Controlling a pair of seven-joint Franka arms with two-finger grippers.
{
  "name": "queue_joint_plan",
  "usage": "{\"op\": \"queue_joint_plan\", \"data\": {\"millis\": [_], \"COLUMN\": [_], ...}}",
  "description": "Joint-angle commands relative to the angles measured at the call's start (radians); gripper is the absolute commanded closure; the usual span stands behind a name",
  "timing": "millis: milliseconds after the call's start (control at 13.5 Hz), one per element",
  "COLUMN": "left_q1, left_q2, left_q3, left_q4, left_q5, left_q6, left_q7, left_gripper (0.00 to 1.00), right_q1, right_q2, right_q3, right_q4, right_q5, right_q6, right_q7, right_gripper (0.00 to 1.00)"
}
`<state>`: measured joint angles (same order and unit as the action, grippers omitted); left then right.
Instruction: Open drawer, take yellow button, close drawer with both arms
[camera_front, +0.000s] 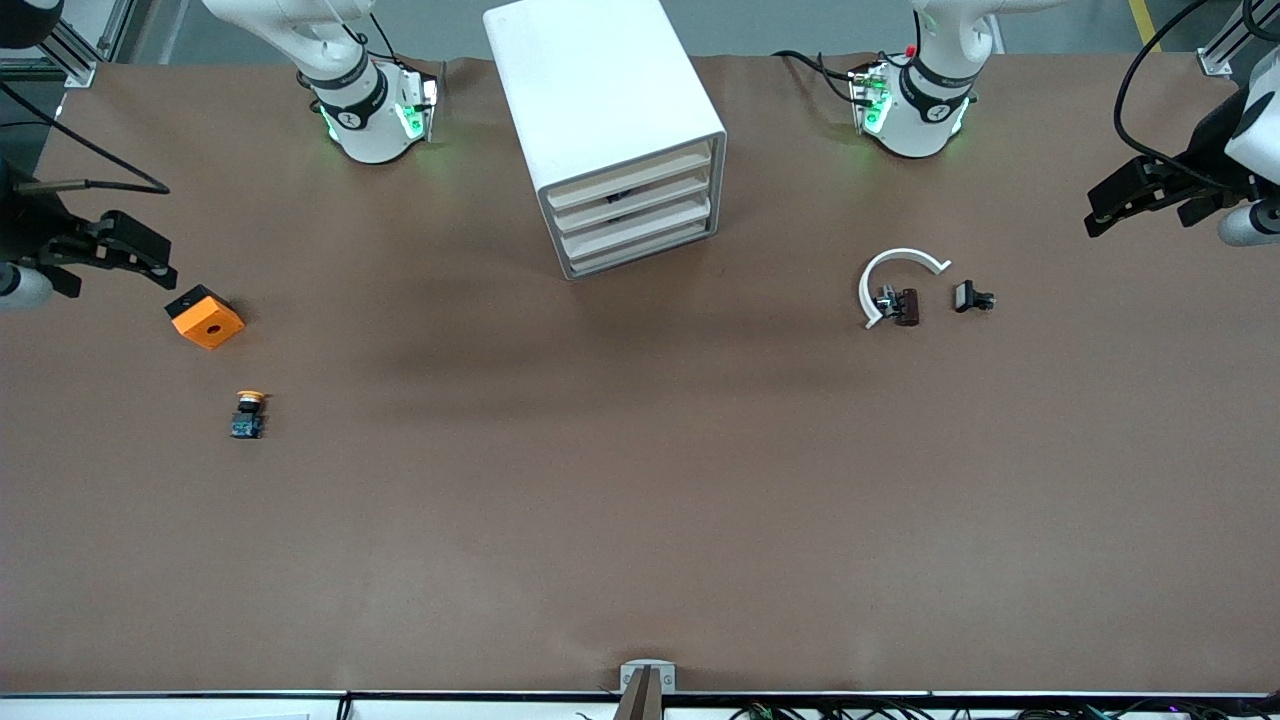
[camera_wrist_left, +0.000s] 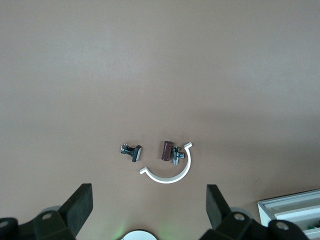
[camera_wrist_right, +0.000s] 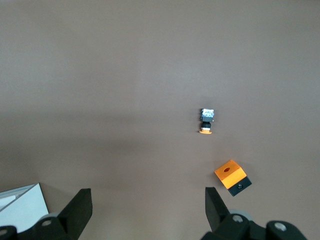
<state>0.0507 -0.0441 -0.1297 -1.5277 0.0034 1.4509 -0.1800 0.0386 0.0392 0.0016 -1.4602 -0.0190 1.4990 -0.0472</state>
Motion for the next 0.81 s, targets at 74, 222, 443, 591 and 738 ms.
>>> {"op": "queue_joint_plan", "data": {"millis": [74,222,443,591,738], "left_q1": [0.0,-0.002,0.0,-0.002,0.0], "left_q2": [-0.02,-0.02,-0.019,-0.016,-0.016], "left_q3": [0.002,0.001,0.002,0.002,0.002], "left_q4": [-0.014,-0.012,-0.012,-0.012,-0.012], "left_q5": [0.003,0.006,0.007,0.007,0.006], "left_q6": [-0.007,-0.007,-0.006,-0.007,-0.007], "left_q7": [0.025,0.027,0.03,0.03,0.031], "left_gripper": [0.0,0.0,0.0,0.0,0.0], "right_q1": [-0.011,0.001,0.021,0.023,0.021], "right_q2": [-0.09,-0.098,-0.098,-0.099,-0.101], "right_q3": [-0.008,-0.021,-0.037,-0.037,-0.034], "right_q4": [-0.075,-0.069,-0.032,-0.029,-0.029], "right_q5": [0.019,0.031,0.033,0.033,0.033], "right_q6": [0.001,-0.019,-0.083,-0.092,-0.102], "right_q7": [0.012,0.012,0.009,0.007,0.003], "right_gripper": [0.0,0.0,0.0,0.0,0.0]}}
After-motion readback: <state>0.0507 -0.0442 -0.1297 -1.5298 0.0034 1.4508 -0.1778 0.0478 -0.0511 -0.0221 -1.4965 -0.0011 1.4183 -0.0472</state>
